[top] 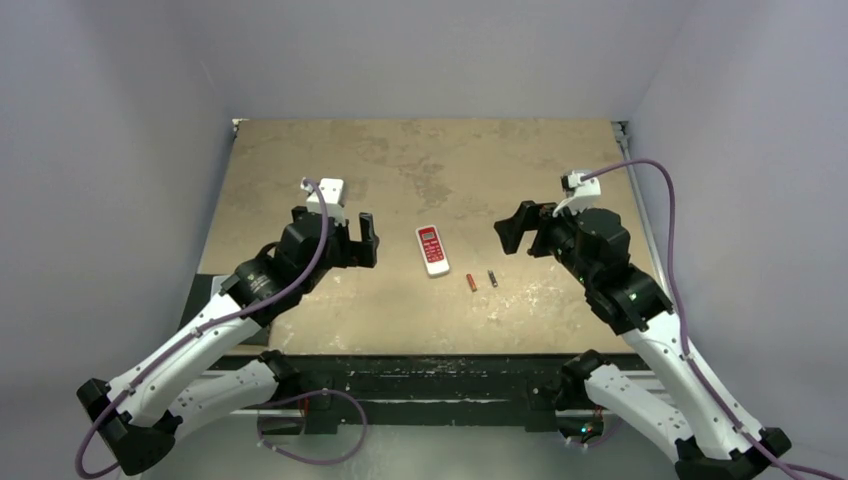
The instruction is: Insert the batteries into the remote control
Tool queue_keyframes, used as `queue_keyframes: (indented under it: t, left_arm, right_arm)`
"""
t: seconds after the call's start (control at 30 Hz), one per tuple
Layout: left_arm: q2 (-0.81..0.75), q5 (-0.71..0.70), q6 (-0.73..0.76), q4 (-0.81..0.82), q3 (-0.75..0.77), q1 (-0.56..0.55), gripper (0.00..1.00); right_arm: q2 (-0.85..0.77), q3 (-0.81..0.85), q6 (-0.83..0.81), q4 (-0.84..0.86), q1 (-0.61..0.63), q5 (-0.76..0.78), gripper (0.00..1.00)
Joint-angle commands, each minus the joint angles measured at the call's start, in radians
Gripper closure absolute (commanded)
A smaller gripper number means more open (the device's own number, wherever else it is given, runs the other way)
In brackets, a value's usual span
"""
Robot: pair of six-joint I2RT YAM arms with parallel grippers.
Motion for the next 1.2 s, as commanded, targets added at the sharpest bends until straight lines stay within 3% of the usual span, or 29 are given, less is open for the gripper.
queue_keyframes:
  t: [0.0, 0.27, 0.63, 1.17]
  left_arm:
    - [-0.017, -0.022, -0.009, 0.003, -0.008, -0.003, 0.01]
    - [-0.017, -0.024, -0.013, -0.008, -0.007, -0.003, 0.01]
    - [-0.017, -0.035, -0.027, -0.021, -0.004, -0.004, 0.01]
    - [-0.033, -0.072, -0.049, -0.044, -0.002, -0.004, 0.01]
  right_arm:
    - [0.007, 0.053, -0.011, -0.023, 0.003, -0.007, 0.01]
    - [0.03, 0.048, -0.044, -0.001, 0.003, -0.089, 0.01]
    - [0.197, 0.065, -0.038, 0.024, 0.016, -0.141, 0.01]
    - [0.465, 0.14, 0.054, 0.073, 0.196, 0.012, 0.01]
